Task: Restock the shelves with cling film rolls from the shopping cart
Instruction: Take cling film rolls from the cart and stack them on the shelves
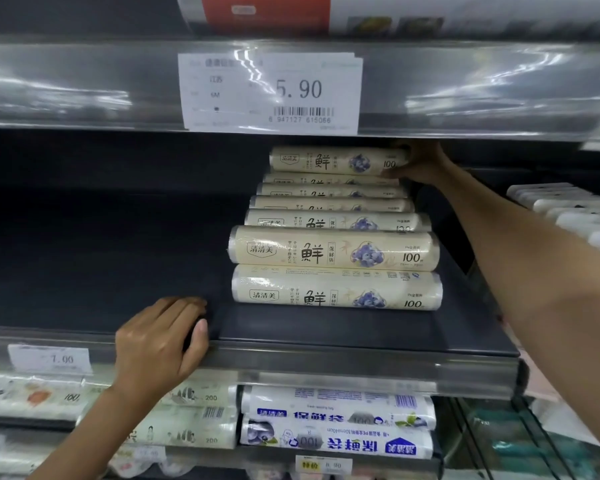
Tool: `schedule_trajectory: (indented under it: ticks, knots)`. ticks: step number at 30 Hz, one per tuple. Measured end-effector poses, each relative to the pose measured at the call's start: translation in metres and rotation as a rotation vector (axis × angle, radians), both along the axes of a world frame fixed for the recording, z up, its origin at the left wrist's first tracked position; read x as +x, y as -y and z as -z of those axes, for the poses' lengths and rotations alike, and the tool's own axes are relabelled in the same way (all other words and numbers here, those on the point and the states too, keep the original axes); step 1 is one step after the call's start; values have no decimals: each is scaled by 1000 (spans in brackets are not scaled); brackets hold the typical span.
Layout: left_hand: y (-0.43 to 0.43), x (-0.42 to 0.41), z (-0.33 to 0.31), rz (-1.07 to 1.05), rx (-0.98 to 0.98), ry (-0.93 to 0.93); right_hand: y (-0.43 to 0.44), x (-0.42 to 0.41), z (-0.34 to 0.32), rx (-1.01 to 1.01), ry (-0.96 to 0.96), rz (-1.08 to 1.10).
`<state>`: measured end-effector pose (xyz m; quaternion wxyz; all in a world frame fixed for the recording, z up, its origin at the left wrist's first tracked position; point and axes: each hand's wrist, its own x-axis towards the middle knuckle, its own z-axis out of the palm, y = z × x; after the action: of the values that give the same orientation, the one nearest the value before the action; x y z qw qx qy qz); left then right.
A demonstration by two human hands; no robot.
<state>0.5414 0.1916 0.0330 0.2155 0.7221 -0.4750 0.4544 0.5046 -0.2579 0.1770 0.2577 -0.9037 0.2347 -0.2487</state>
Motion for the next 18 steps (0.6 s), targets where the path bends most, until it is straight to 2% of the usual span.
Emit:
schedule_trajectory:
  ticks: [5, 9, 18]
  knots:
    - [0, 3, 0, -21, 34, -9, -6, -4, 3, -18, 87, 14]
    - [-1, 1, 2, -30, 32, -8, -17, 0, 7, -103, 56, 30]
    - [0, 1, 1, -39, 27, -4, -29, -2, 6, -129, -1, 46]
